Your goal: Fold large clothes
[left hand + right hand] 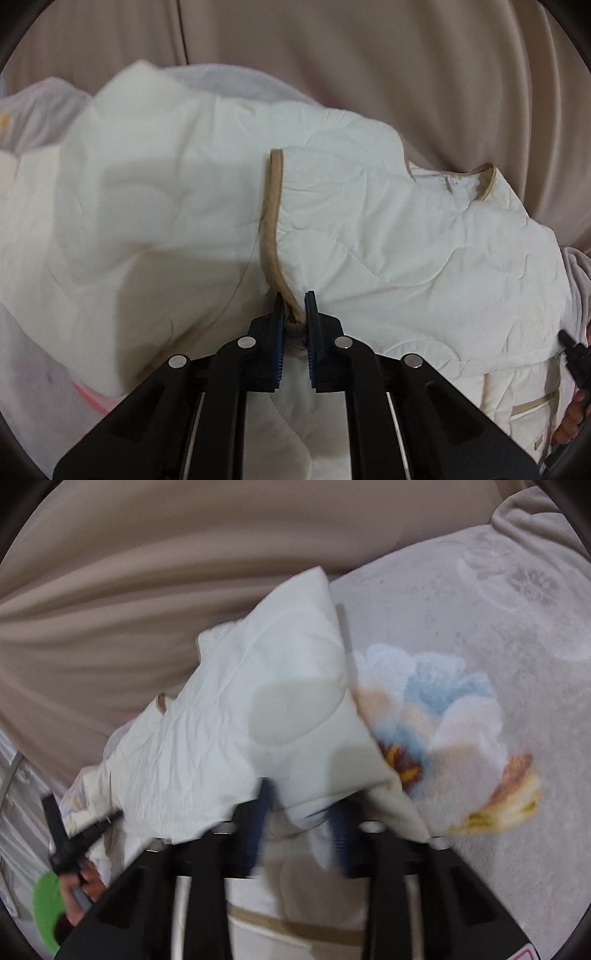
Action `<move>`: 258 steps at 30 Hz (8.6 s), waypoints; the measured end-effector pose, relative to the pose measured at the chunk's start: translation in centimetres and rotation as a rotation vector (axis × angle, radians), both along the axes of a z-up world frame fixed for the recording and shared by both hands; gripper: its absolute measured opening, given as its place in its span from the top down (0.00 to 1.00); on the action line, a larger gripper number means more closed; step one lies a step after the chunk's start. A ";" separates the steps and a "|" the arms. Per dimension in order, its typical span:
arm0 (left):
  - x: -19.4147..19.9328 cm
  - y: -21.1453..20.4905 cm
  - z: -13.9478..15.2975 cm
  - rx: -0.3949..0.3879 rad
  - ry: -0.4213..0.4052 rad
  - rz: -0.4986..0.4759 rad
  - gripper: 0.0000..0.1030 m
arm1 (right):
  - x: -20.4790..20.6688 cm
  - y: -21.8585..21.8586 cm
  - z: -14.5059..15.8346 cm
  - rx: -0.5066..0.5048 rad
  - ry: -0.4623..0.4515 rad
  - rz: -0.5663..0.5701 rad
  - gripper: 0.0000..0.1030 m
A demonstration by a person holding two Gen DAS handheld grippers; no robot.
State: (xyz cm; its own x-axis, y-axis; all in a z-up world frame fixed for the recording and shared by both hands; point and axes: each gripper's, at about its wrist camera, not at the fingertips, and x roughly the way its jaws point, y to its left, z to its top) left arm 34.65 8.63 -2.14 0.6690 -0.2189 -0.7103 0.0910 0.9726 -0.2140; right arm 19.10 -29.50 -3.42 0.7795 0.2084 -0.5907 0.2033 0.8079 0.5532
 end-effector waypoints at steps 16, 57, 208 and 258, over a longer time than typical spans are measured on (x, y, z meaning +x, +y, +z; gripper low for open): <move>-1.1 -2.8 -0.8 0.190 -0.089 0.001 0.80 | -1.1 1.9 3.5 -0.342 0.046 -0.079 0.83; -6.0 23.3 5.8 0.037 -0.139 0.594 0.12 | -3.1 9.6 1.9 -0.577 0.052 0.127 0.94; -26.2 15.0 -1.8 -0.139 0.221 0.057 0.10 | -26.2 0.4 -0.7 -0.303 0.206 0.051 0.44; -25.3 11.3 8.2 -0.039 -0.060 0.042 0.90 | -24.3 1.6 11.2 -0.212 -0.197 -0.029 0.95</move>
State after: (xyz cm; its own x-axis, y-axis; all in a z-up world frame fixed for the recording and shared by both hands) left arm 9.34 19.95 6.03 0.7192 -0.2169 -0.6601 0.0642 0.9667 -0.2477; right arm -5.23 -27.91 7.75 0.8873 0.0724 -0.4555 0.1333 0.9052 0.4036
